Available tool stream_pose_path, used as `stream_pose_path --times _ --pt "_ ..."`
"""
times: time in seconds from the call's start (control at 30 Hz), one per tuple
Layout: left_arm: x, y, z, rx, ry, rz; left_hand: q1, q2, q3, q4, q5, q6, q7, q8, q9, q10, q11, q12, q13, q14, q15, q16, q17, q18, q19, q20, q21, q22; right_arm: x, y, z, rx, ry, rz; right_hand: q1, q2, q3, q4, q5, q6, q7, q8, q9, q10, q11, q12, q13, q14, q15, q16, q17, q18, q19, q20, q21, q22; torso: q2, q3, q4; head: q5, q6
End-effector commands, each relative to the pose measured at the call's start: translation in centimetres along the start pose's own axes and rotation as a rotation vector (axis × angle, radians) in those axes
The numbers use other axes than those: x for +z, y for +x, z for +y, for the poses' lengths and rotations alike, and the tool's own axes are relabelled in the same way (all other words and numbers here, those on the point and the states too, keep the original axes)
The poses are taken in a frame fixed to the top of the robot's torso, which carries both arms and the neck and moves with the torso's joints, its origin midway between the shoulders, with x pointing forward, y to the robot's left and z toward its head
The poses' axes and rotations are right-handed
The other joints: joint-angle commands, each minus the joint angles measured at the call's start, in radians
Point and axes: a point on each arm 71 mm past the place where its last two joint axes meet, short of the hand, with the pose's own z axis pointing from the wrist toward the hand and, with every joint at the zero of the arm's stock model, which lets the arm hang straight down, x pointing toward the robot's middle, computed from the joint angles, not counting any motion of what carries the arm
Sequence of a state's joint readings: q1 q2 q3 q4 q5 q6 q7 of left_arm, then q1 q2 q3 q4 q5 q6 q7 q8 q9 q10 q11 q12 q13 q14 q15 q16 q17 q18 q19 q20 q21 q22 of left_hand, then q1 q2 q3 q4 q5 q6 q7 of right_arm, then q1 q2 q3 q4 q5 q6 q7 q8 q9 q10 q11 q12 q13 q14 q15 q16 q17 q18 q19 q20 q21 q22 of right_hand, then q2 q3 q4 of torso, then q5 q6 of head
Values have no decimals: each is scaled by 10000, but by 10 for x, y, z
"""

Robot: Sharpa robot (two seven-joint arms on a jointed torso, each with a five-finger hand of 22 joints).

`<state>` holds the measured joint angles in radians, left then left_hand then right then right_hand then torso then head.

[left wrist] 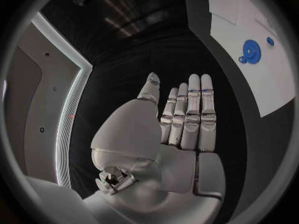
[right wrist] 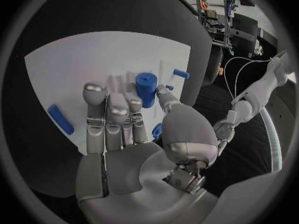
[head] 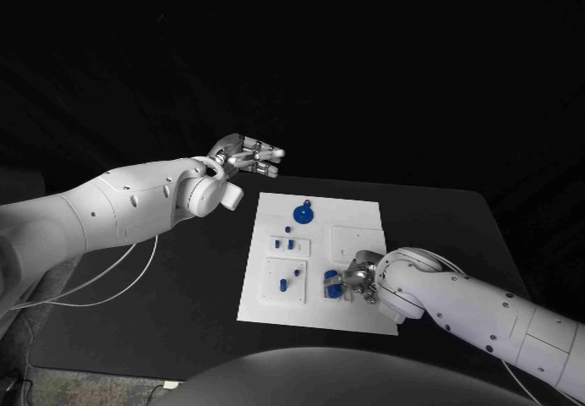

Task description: Assemble the parts on the task board

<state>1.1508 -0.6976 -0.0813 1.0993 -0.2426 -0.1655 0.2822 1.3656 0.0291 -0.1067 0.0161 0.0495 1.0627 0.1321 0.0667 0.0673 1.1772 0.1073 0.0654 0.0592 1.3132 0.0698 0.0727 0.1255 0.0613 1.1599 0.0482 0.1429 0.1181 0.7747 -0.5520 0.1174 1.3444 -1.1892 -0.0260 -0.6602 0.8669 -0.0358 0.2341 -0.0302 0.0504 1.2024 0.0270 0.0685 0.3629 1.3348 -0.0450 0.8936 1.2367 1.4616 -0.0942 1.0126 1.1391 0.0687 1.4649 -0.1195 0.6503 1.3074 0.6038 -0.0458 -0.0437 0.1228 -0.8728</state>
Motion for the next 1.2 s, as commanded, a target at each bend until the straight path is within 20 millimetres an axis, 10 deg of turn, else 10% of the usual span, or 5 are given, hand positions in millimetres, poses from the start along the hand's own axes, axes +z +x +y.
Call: stream_pose_path --times 0.03,0.3,0.7,1.2 --pt "0 2 -1 -18 65 168 -59 38 8 4 -24 -100 3 -22 -5 -79 11 -58 0 -61 11 -25 -8 -100 58 19 -62 -13 0 2 4 -150 -198 82 -209 -29 -871 314 -29 -48 76 -40 -26 -17 24 -57 -4 -31 -45 -19 34 -118 544 -37 -13 636 0 -3 0 -12 2" --pt "0 2 -1 -15 38 161 -59 38 8 4 -24 -100 3 -22 -5 -79 11 -58 0 -61 11 -25 -8 -100 58 19 -62 -13 -2 4 6 -183 -356 154 545 954 -3730 568 -22 -69 84 -40 -55 -8 28 -139 48 -2 -42 -99 187 -114 545 -34 -38 654 -2 0 -1 4 2" --pt "-1 0 0 11 -1 135 -59 38 8 4 -24 -100 3 -22 -5 -79 11 -58 0 -61 11 -25 -8 -100 58 19 -62 -13 -9 0 1 -50 -645 -72 1224 1053 -3314 73 -19 28 52 -32 -27 63 4 -53 94 12 -56 -113 202 -121 555 -44 12 668 0 3 -6 16 2" --pt "-2 -5 0 70 14 31 -39 39 13 -2 -24 -99 2 -19 -4 -81 10 -58 0 -57 10 -19 -14 -95 75 19 -80 -14 -42 -52 -39 379 -859 -848 1388 385 -1873 -125 -12 -73 85 -40 40 159 16 177 273 44 -42 -107 253 -120 565 -33 195 678 -5 26 -34 -118 2"
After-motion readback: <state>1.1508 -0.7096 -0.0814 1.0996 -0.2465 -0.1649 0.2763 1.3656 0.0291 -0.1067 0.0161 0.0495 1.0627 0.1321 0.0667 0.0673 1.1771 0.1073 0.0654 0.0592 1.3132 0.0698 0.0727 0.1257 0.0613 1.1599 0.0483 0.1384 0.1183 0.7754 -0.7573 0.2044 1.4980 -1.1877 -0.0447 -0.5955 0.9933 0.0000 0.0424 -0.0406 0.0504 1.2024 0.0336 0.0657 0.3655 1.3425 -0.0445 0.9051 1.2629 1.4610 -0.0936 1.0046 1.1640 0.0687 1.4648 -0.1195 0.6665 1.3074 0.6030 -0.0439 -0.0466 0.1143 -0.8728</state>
